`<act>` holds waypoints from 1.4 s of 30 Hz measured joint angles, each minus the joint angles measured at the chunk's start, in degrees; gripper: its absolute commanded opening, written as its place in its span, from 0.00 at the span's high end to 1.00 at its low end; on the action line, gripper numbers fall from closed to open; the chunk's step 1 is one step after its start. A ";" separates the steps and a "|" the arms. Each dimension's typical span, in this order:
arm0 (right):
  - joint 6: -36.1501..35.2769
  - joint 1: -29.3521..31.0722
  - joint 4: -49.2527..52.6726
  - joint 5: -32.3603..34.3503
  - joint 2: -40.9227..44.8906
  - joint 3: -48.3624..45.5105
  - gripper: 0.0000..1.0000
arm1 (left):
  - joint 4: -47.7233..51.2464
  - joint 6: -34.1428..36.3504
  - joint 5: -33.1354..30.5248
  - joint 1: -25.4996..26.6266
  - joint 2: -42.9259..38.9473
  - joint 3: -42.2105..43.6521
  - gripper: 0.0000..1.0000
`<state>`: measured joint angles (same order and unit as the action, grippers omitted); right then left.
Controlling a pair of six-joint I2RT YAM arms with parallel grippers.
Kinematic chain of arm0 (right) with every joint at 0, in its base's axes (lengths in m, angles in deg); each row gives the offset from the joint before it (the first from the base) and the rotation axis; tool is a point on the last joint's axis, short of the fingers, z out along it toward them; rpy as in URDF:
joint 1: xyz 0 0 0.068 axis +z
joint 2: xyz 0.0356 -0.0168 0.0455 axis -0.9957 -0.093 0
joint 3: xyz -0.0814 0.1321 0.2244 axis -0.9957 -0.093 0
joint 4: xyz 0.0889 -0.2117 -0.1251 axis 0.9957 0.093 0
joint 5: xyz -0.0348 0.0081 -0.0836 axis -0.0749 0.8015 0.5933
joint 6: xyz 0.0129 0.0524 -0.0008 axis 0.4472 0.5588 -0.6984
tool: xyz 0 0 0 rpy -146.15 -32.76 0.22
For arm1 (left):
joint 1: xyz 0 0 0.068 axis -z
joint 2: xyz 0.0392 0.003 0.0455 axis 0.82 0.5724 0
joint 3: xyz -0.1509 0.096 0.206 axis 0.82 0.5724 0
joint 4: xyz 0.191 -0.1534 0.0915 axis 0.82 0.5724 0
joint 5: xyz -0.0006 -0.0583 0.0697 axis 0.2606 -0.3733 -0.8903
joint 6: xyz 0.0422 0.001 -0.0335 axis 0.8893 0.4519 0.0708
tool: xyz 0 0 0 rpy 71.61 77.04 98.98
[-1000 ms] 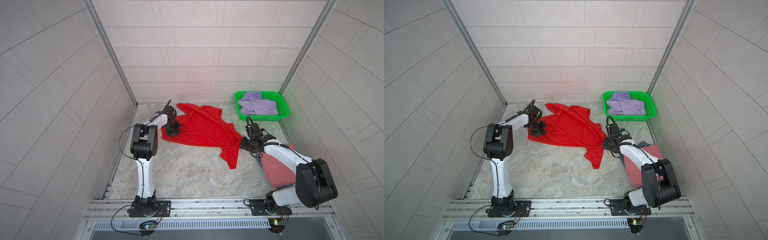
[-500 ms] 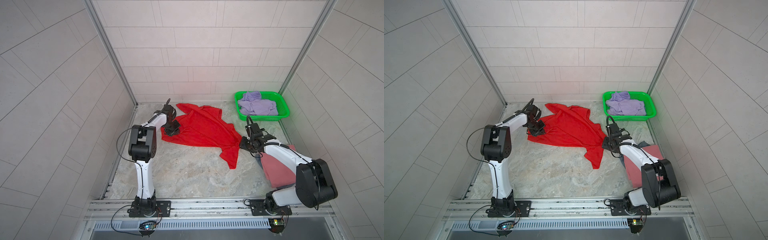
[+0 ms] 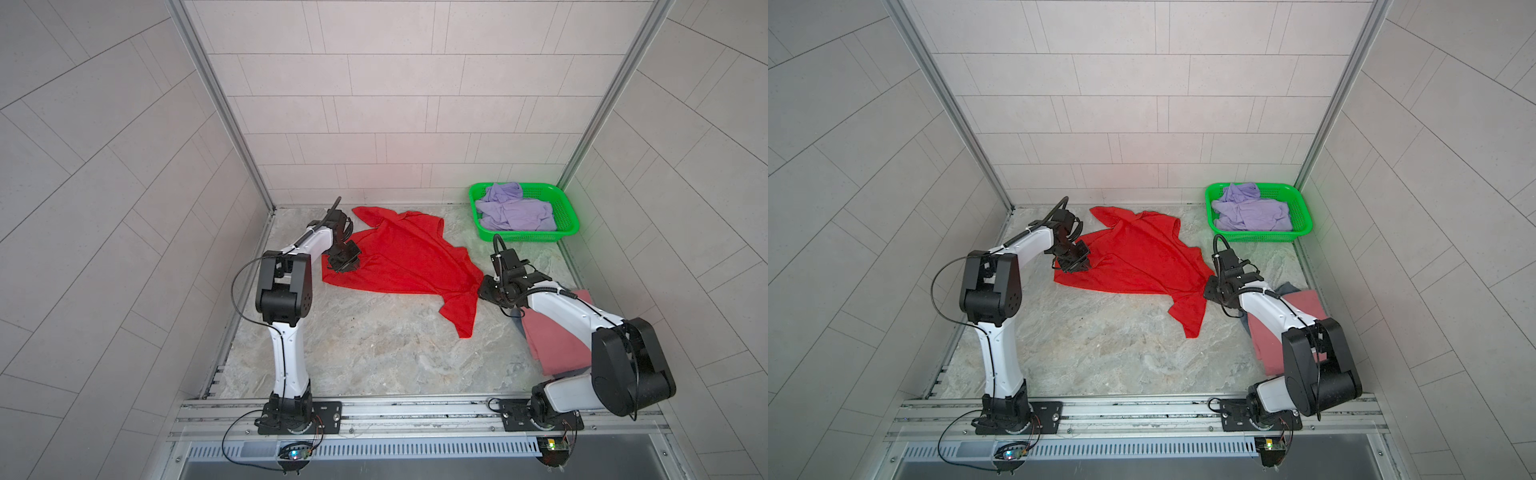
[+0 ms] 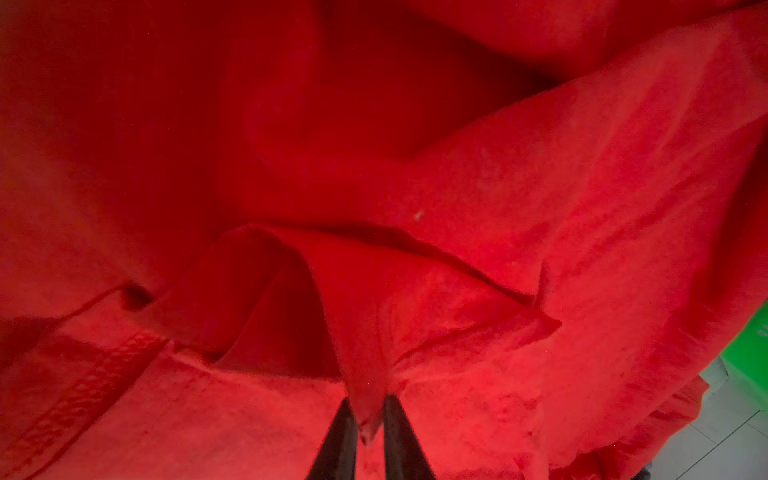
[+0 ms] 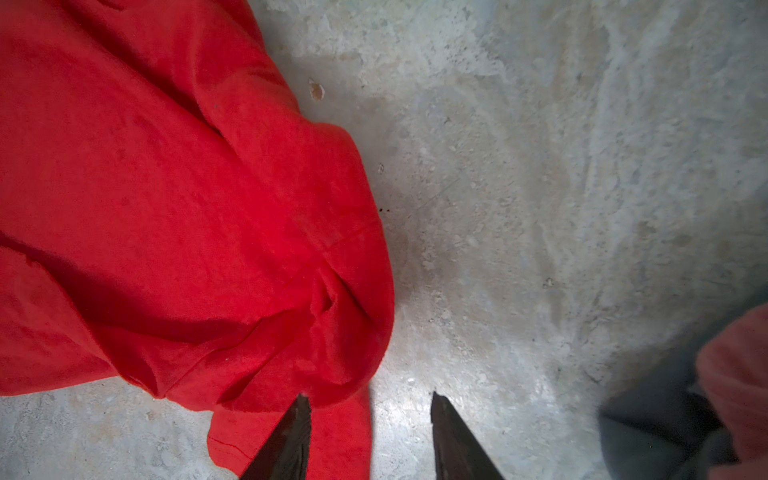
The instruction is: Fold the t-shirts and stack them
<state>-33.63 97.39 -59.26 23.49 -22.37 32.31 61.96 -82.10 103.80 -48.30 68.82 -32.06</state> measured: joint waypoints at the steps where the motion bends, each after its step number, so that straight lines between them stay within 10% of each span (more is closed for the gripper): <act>1: 0.04 0.02 -0.09 0.02 0.11 -0.26 0.53 | 0.04 -0.02 0.13 0.00 0.00 0.09 0.81; 10: 0.63 0.02 -0.17 0.00 0.68 -1.31 0.53 | -0.37 -0.20 0.87 0.02 0.00 0.17 1.00; 23: 5.14 0.94 -0.37 -1.40 4.07 -1.29 0.43 | -0.70 0.68 1.70 -0.13 -9.66 1.84 1.00; 42: 12.37 18.51 -0.85 -1.31 -7.34 3.82 0.45 | 1.44 6.64 1.03 -1.20 -25.68 7.89 1.00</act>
<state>-21.26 115.91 -60.11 22.18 -29.71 36.14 63.41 -75.46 104.83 -49.50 43.13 -24.17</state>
